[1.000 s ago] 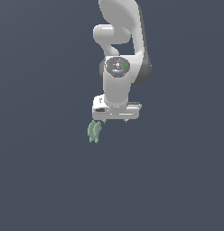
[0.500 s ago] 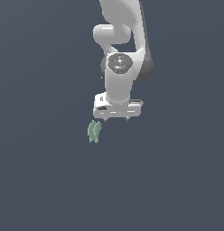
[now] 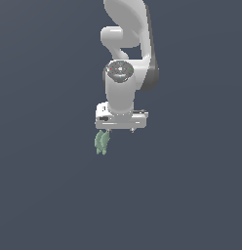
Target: Pick up the object and move it to a goal position.
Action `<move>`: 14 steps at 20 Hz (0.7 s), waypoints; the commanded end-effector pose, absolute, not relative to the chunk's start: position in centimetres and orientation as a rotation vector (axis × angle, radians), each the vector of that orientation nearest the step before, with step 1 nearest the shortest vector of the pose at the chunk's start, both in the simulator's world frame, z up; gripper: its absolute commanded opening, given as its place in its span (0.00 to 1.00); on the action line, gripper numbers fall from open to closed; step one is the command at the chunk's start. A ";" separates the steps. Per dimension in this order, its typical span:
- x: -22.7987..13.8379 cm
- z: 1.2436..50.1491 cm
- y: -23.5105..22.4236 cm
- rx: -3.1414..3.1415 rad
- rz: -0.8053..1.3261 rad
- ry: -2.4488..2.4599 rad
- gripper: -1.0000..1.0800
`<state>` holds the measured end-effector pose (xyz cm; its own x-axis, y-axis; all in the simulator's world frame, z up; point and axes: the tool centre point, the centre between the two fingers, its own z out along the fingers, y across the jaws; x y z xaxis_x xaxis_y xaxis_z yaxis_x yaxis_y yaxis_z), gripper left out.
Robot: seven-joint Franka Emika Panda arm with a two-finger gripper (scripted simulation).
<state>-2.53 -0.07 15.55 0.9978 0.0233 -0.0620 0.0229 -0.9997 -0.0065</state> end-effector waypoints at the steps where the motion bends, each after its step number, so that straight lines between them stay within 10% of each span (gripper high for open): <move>1: -2.4 14.9 -1.8 -3.134 0.081 0.017 0.96; 14: -2.6 12.2 -9.5 -3.131 0.000 0.253 0.96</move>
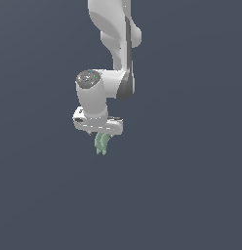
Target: Pick up the object and move it to a goal position.
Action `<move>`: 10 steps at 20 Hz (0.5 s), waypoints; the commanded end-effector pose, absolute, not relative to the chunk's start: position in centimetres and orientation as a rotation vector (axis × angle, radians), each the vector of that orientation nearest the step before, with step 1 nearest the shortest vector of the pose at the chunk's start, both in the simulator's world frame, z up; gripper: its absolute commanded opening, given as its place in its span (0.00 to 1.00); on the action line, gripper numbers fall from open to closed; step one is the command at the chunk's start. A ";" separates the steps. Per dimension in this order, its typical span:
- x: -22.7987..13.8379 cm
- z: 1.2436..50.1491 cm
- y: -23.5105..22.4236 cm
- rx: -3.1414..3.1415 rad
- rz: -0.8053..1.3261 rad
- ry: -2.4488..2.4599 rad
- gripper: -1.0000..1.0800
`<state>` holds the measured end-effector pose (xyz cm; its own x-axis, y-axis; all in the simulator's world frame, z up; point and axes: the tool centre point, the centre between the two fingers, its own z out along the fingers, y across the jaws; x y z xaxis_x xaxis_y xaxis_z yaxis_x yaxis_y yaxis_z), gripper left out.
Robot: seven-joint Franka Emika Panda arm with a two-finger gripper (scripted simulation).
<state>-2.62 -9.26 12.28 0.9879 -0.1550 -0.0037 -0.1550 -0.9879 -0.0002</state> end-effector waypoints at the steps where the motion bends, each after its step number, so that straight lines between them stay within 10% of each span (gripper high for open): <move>1: -2.6 12.2 -9.6 -3.131 0.000 0.254 0.96; 10: -2.7 10.0 -9.5 -3.131 0.003 0.251 0.96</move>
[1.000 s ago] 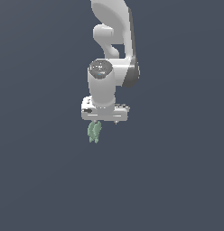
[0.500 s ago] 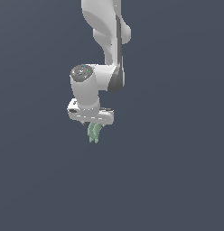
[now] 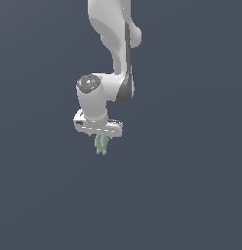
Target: Pick up the object and move it to a goal position.
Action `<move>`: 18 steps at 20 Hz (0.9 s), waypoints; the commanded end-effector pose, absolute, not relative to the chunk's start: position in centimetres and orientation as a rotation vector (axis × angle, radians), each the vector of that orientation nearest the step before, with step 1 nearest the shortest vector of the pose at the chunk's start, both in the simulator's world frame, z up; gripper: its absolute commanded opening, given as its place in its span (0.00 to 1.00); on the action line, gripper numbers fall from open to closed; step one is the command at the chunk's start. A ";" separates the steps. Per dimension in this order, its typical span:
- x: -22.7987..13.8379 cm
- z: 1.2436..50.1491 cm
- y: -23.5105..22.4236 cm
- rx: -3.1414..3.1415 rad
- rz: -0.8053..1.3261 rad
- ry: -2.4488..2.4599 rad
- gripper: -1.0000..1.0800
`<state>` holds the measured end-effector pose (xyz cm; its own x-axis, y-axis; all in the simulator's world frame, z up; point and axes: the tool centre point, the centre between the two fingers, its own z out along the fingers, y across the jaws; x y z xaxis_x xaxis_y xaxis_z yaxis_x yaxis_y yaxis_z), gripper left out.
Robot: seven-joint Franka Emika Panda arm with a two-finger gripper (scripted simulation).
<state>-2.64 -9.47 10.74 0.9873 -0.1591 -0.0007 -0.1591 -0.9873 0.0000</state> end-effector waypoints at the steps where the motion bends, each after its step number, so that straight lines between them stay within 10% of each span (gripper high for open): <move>1: -2.7 9.5 -9.5 -3.131 0.002 0.252 0.96; 10: -2.6 7.1 -9.6 -3.131 0.000 0.254 0.96; 11: -2.6 7.1 -9.6 -3.131 0.000 0.254 0.00; 18: -2.6 7.1 -9.6 -3.131 0.000 0.254 0.00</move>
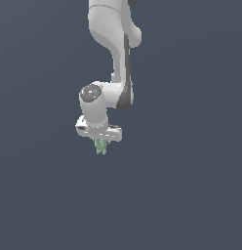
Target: Pick up the object and move it to a goal position.
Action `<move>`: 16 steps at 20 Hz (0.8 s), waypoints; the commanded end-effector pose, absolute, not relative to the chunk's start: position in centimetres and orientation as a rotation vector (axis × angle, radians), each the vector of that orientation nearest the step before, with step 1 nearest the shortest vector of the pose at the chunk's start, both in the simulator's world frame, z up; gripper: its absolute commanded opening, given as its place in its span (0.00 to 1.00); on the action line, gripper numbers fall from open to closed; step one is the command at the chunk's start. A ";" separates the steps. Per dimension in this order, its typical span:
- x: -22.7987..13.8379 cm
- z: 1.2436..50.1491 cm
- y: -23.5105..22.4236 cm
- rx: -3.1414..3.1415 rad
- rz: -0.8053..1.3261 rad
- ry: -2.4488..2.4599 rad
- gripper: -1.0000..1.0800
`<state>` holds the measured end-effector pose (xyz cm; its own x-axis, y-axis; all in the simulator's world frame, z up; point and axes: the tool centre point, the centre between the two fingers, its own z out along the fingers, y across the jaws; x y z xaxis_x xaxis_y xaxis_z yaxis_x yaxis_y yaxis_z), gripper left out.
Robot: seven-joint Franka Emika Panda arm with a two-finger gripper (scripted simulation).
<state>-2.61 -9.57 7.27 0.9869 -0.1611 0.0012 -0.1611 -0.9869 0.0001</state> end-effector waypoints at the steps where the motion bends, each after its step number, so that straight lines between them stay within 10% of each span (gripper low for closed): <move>1: -2.6 7.1 -9.6 3.131 0.000 -0.254 0.00; 16: -1.7 12.3 -10.3 3.131 0.002 -0.254 0.00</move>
<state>-1.93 -10.11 11.23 0.9869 -0.1611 0.0000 -0.1611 -0.9869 -0.0001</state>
